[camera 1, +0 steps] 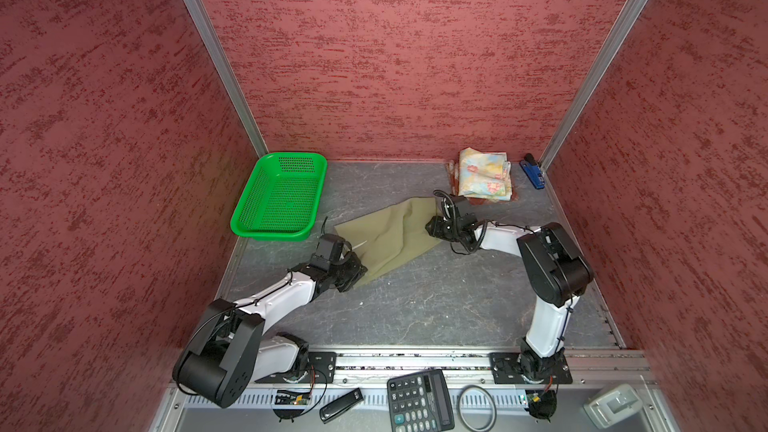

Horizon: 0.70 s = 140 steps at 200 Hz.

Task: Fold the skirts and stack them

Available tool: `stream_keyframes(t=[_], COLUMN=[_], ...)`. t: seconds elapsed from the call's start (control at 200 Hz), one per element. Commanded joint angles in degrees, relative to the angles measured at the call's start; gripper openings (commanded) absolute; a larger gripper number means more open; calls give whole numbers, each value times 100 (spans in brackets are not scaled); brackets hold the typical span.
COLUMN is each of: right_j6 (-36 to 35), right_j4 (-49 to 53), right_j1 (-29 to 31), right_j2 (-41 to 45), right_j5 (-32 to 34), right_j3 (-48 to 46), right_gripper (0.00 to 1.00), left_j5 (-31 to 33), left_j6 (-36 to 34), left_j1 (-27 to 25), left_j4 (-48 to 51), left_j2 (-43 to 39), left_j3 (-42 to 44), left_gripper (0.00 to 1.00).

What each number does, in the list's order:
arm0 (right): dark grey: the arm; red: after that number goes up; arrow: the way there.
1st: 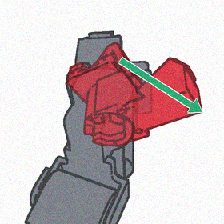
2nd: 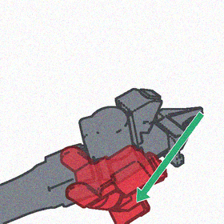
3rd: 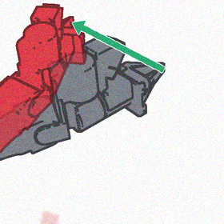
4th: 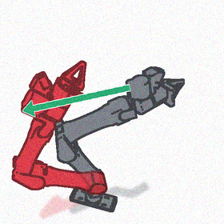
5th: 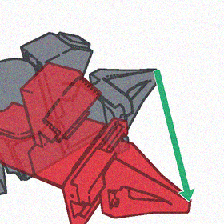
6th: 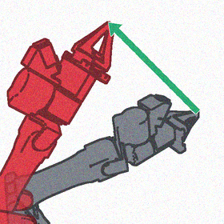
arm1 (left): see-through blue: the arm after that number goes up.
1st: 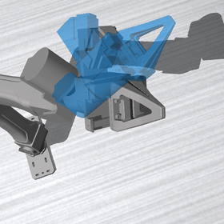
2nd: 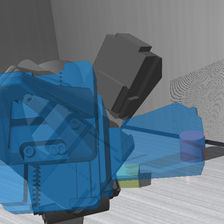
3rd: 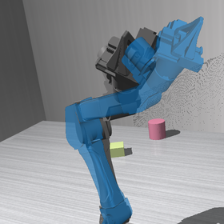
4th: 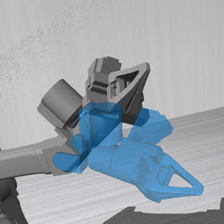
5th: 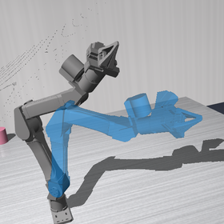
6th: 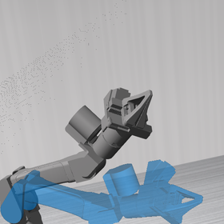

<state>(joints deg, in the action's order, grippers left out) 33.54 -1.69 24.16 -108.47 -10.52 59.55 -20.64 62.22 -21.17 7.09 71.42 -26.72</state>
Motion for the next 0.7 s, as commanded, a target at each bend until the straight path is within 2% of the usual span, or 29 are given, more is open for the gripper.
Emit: stream_keyframes(t=[0.0,0.24,0.461,0.576,0.696], right_j6=[-133,-194,-315,-400,-425], right_j4=[-284,-520,-580,-418,-256], right_j1=[17,17,6,-22,-86], right_j2=[-78,-268,-69,27,37], right_j5=[173,214,414,507,429], right_j3=[75,75,85,292,573], right_gripper=[48,40,15,1,0], left_j5=[69,59,68,34,25], left_j6=[-113,-139,-247,-423,-734], left_j1=[34,34,102,336,688], left_j4=[159,219,389,641,1046], left_j2=[-84,-34,-47,-99,-217], left_j3=[-137,-216,-345,-543,-854], left_gripper=[0,0,0,0,0])
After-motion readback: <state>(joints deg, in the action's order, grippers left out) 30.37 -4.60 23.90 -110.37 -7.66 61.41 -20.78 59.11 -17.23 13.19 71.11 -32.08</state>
